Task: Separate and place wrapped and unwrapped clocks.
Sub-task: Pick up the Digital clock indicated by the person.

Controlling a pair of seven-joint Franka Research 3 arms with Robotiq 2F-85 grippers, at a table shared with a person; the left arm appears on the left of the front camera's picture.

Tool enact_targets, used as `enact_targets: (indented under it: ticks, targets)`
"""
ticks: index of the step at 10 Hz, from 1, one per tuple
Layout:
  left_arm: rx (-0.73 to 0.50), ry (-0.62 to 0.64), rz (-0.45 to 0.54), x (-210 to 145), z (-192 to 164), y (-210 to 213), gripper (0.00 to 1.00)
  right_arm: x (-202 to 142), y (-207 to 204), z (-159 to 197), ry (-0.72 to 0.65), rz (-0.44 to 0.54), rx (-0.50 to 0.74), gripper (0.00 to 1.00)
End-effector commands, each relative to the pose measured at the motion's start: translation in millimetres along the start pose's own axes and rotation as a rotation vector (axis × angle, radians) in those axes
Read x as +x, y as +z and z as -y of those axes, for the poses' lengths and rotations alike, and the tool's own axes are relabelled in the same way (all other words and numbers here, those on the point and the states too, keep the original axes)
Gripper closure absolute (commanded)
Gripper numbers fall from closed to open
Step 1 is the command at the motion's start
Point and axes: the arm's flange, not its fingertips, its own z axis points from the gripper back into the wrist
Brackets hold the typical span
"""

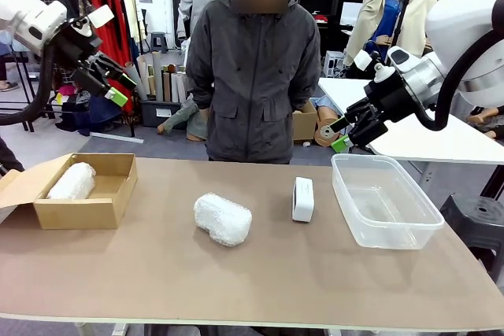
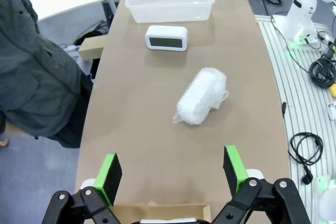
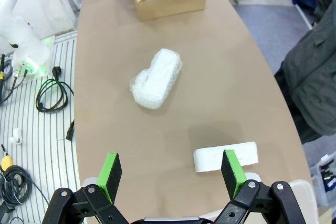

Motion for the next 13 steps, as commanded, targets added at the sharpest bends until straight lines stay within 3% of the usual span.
enact_targets:
  ticks: [1, 13]
  targets:
    - [0.002, -0.005, -0.008, 1.8, 1.5, 2.2, 0.00, 1.2, 1.0, 0.7, 0.008, 0.005, 0.005, 0.00]
    - [0.002, -0.005, -0.008, 1.8, 1.5, 2.2, 0.00, 1.2, 1.0, 0.7, 0.008, 0.005, 0.005, 0.00]
